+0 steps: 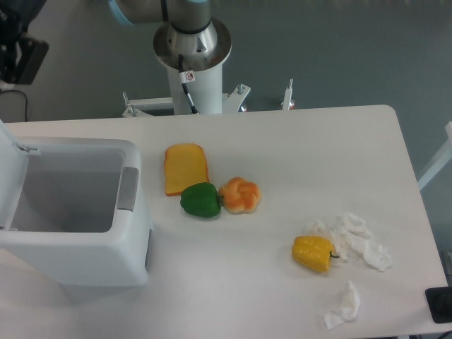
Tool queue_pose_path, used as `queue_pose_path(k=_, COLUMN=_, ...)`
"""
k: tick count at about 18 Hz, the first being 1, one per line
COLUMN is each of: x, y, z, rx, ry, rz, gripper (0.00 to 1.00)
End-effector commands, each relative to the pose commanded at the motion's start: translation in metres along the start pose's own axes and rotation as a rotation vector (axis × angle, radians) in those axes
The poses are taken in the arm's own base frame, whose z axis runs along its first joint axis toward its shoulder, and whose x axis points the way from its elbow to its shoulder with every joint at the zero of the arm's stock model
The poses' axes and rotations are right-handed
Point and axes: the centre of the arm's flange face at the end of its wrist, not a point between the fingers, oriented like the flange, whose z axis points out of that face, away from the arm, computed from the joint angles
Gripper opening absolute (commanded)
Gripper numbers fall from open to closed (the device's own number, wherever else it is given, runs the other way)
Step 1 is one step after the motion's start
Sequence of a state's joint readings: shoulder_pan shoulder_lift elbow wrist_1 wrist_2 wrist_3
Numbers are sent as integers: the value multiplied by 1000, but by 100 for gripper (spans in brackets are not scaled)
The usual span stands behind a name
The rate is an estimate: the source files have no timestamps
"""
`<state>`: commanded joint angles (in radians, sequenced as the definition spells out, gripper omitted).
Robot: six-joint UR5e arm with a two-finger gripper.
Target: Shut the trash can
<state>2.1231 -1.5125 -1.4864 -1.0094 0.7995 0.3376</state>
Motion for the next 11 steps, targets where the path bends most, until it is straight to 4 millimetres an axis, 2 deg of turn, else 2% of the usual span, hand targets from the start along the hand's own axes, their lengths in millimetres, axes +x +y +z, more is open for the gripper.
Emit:
queue_pose_path(k=2, x=15, y=-6, z=-7, rx=23, ry=36, rz=-31, gripper=100)
queue_pose_path(k=5, x=38, y=-9, z=1, rx=48, ry=191, rz=-49, gripper=100)
queue_pose_path(k=7, x=38, y=-9, z=9, rx=52, ry=254, rz=-61, gripper=100)
queue_pose_path(k=11, x=45, y=-6, z=47, rx=11, ry=328, rz=-59, gripper=100)
